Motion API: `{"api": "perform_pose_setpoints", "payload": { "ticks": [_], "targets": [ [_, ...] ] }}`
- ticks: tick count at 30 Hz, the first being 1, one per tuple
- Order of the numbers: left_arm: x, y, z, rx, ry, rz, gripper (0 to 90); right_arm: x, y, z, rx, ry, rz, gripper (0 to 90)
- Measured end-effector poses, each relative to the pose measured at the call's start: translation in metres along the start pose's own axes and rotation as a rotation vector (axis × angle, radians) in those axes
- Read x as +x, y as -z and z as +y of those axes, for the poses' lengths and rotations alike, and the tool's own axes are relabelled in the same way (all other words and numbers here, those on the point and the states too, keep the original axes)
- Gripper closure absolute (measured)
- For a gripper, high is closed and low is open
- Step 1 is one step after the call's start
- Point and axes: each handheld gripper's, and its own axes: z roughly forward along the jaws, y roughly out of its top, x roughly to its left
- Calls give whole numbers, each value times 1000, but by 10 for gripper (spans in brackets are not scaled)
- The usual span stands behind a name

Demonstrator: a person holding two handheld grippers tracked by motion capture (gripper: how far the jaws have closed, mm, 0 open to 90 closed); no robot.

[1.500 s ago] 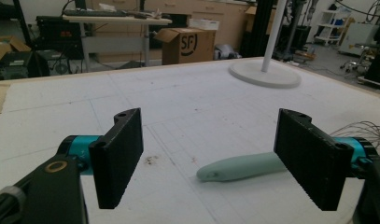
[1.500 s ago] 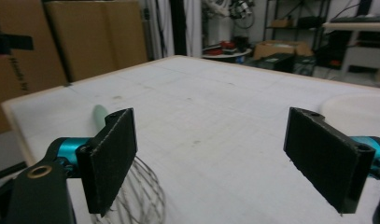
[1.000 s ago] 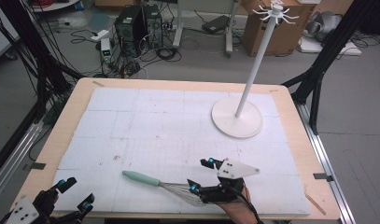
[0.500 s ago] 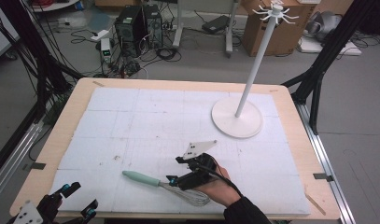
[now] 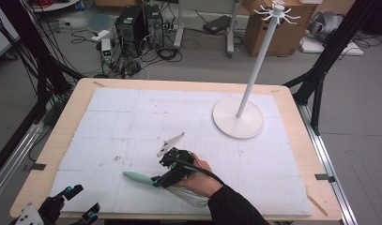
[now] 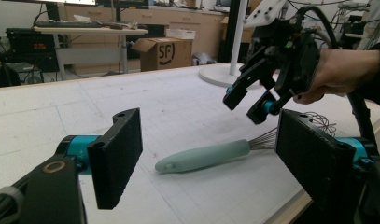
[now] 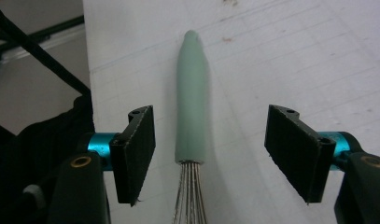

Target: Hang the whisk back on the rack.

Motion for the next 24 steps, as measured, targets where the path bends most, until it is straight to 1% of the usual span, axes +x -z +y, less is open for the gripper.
{"api": "perform_pose_setpoints", "payload": {
  "ticks": [1, 4, 6, 7, 8, 9, 12, 15, 19, 24],
  "targets": [
    [0, 0, 0, -1, 0, -2, 238, 1, -4, 2, 17, 5, -6, 327],
    [0, 0, 0, -1, 2, -6, 238, 6, -14, 9, 54, 19, 12, 334],
    [0, 0, 0, -1, 6, -8, 238, 6, -20, 12, 69, 26, 26, 344],
    [0, 0, 0, 0, 9, -10, 238, 7, -23, 13, 89, 7, 28, 354],
    [0, 1, 0, 0, 9, -11, 238, 7, -25, 14, 106, 7, 33, 362],
    [-1, 1, 0, -1, 9, -11, 238, 7, -27, 14, 120, -7, 35, 371],
    [-1, 0, -1, 3, 10, -18, 239, 6, -33, 15, 157, -25, 37, 411],
    [-2, 0, -1, 4, 13, -22, 239, 6, -37, 16, 187, -29, 36, 446],
    [-2, 0, -1, 1, 14, -23, 240, 5, -43, 17, 220, -36, 46, 476],
    [-2, 0, -1, 2, 15, -23, 241, 5, -50, 17, 275, -47, 71, 505]
  ]
}}
